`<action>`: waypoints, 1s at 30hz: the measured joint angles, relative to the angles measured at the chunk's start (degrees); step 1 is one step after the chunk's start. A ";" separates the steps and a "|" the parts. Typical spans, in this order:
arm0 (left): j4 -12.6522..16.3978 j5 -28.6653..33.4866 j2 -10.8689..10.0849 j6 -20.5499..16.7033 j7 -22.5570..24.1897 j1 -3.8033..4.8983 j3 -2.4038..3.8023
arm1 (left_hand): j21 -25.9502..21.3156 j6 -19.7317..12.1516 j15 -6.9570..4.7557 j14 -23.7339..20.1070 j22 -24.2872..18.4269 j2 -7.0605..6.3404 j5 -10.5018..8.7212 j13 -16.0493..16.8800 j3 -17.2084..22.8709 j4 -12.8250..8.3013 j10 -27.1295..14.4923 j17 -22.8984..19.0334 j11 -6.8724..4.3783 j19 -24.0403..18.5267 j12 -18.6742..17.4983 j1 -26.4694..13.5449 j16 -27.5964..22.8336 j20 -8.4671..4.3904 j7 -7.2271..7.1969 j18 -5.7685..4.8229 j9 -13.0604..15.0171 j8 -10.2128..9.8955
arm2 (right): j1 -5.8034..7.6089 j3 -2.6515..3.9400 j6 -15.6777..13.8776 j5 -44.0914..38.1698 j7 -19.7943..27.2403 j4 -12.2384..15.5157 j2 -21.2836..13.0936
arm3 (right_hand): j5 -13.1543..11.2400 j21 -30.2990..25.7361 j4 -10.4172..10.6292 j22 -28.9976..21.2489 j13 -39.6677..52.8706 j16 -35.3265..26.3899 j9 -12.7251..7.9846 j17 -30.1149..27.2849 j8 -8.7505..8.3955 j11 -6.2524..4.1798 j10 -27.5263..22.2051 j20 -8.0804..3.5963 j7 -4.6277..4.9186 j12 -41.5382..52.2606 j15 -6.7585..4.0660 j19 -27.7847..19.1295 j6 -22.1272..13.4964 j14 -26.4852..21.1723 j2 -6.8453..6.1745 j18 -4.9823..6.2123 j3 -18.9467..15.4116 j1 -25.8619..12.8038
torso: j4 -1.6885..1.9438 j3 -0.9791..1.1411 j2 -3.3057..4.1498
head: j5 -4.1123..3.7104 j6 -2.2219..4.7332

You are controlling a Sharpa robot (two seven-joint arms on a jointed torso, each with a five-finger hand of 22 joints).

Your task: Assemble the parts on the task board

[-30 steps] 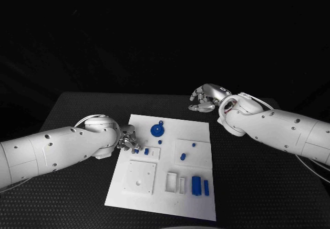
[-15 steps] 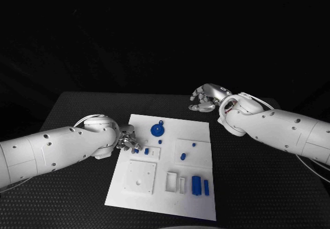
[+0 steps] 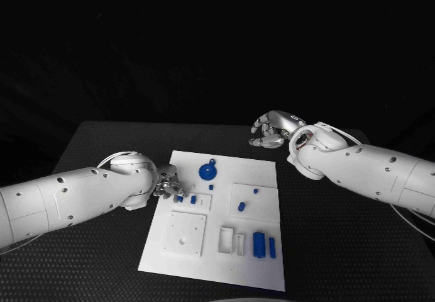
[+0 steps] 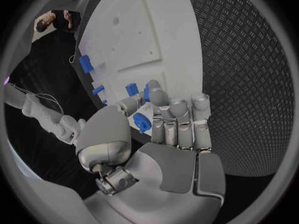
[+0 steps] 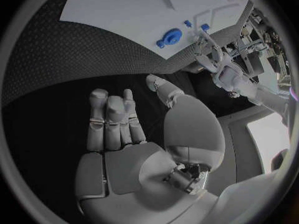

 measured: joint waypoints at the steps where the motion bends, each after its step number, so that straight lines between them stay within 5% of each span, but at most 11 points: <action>1: 0.00 0.02 0.00 -0.02 -0.01 0.00 0.00 | 0.00 0.00 0.00 0.00 0.00 -0.16 0.00 0.00 0.19 0.19 0.00 0.00 0.00 0.00 0.00 -0.16 0.00 0.00 0.00 0.00 0.00 0.01 | 0.00 0.00 0.00 0.00 0.00 0.00 0.00 | 0.00 0.00 0.00 0.00 0.00 0.00 0.00 0.00 0.00 0.00 0.00 0.00 0.00 0.00 0.00 0.00 0.00 0.00 0.00 0.00 0.00 0.00 | 0.00 0.00 0.01 | 0.00 0.02; 14: -0.21 1.12 -0.04 -0.01 -0.04 -0.01 0.00 | 0.00 0.00 0.01 -0.01 -0.01 -2.82 0.06 -0.06 0.95 1.50 0.00 0.00 0.00 0.00 0.00 0.30 0.00 0.00 0.00 0.00 -0.16 0.33 | -0.03 0.00 0.00 -0.01 -0.01 0.00 0.00 | 0.00 -0.06 0.00 -0.01 -0.05 0.00 0.00 0.00 0.00 0.00 0.00 0.01 0.02 0.00 0.00 -0.01 0.13 0.00 0.00 0.00 0.00 0.00 | -0.01 0.01 -0.02 | 0.06 0.06; 30: -0.32 1.98 -0.11 -0.03 -0.15 -0.01 0.00 | 0.00 0.00 0.09 0.04 -0.02 -3.07 0.00 0.02 0.48 1.25 0.00 -0.01 0.00 0.00 0.00 0.55 0.00 0.00 0.01 0.00 -0.12 0.16 | -0.05 0.00 0.00 -0.02 -0.01 -0.01 -0.02 | 0.00 -0.06 0.00 -0.02 -0.05 0.00 0.00 0.00 0.00 0.00 0.00 0.16 0.05 -0.01 0.00 -0.01 0.19 0.00 0.00 0.00 0.00 0.00 | -0.04 0.02 -0.01 | 0.10 0.12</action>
